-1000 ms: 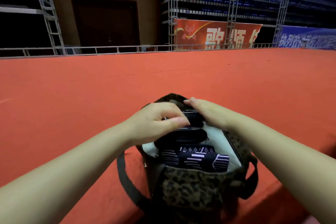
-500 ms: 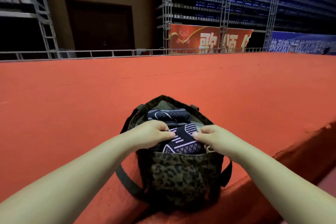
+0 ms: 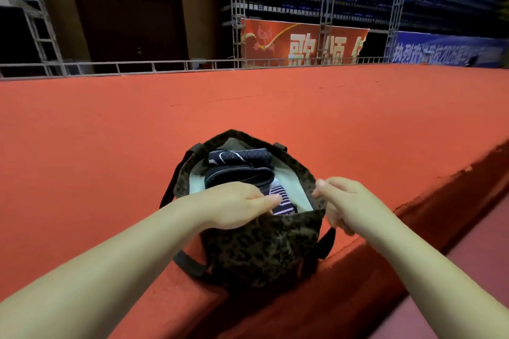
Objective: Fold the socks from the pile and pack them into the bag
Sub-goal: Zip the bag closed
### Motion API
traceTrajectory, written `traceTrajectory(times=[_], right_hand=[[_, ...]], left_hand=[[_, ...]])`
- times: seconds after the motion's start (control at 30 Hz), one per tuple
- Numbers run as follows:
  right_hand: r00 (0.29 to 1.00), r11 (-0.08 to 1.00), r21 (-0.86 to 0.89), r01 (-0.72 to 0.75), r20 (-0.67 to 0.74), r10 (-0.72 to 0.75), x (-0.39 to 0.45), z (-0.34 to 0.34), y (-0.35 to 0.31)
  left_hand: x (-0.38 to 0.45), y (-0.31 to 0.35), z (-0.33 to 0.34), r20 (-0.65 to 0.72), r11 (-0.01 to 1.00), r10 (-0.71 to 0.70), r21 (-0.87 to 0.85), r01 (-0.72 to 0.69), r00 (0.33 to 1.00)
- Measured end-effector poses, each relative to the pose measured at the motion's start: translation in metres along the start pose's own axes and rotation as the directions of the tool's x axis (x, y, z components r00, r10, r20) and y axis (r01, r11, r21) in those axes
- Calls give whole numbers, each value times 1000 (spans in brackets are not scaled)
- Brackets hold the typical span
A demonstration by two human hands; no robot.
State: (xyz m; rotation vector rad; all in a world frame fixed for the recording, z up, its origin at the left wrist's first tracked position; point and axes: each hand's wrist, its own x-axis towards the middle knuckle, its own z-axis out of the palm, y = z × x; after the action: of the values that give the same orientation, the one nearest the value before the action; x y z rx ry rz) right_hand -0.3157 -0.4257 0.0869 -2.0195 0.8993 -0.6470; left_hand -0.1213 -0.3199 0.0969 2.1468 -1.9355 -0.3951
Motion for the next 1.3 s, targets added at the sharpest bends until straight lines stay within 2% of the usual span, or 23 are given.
traceTrajectory(times=[0.07, 0.1, 0.13, 0.2, 0.27, 0.37, 0.43, 0.5, 0.57, 0.63, 0.73, 0.77, 0.83, 0.9, 1.0, 1.13, 1.23, 1.3], right_hand=[[948, 965, 138, -221, 262, 180, -19, 10, -2], [918, 943, 162, -291, 323, 228, -24, 19, -1], [914, 930, 187, -316, 325, 245, -26, 29, 1], [960, 943, 231, -238, 201, 193, -28, 43, 5], [998, 950, 306, -69, 14, 68, -27, 51, 11], [971, 847, 493, 197, -216, -100, -27, 57, 18], [954, 782, 559, 276, -255, -155, -29, 60, 20], [946, 763, 568, 309, -264, -187, -30, 66, 20], [950, 747, 590, 306, -243, -197, -30, 72, 26], [965, 726, 637, 260, -195, -174, -29, 74, 30], [982, 699, 690, 190, -143, -126, -26, 68, 33], [989, 697, 702, 149, -113, -98, -25, 65, 32], [999, 694, 719, 35, -24, -25, -25, 58, 28], [996, 681, 727, -93, 66, 67, -26, 52, 23], [967, 635, 729, -254, 185, 175, -33, 44, 16], [919, 671, 630, -391, 301, 253, -50, 41, 10], [886, 649, 612, -452, 393, 247, -68, 46, 7], [885, 617, 644, -451, 412, 216, -76, 52, 8]], left_hand=[[4, 5, -2, 68, 996, -12, -87, 18, 998], [7, 9, -3, 105, 992, -3, -127, 16, 994], [10, 10, -2, 145, 986, 4, -164, 20, 989], [16, 15, 0, 228, 971, -3, -230, 57, 974], [20, 18, 0, 271, 956, -55, -264, 129, 961], [22, 24, -12, 310, 936, -174, -243, 255, 935], [24, 27, -25, 369, 930, -204, -216, 297, 907], [24, 25, -30, 472, 915, -205, -219, 340, 857], [24, 20, -25, 528, 878, -156, -312, 362, 834], [21, 14, -15, 479, 784, -66, -518, 343, 875], [17, 10, -7, 282, 576, -6, -783, 234, 960], [16, 10, -6, 202, 515, -12, -838, 180, 979], [13, 11, -4, 70, 454, -37, -887, 79, 997], [12, 14, -1, 24, 421, -43, -906, 40, 999], [7, 22, 4, 40, 434, -18, -900, 44, 999], [-3, 32, 10, -13, 595, 27, -803, -27, 1000], [-12, 36, 14, 1, 583, 71, -812, -41, 998], [-17, 35, 15, -7, 601, 51, -798, -36, 999]])
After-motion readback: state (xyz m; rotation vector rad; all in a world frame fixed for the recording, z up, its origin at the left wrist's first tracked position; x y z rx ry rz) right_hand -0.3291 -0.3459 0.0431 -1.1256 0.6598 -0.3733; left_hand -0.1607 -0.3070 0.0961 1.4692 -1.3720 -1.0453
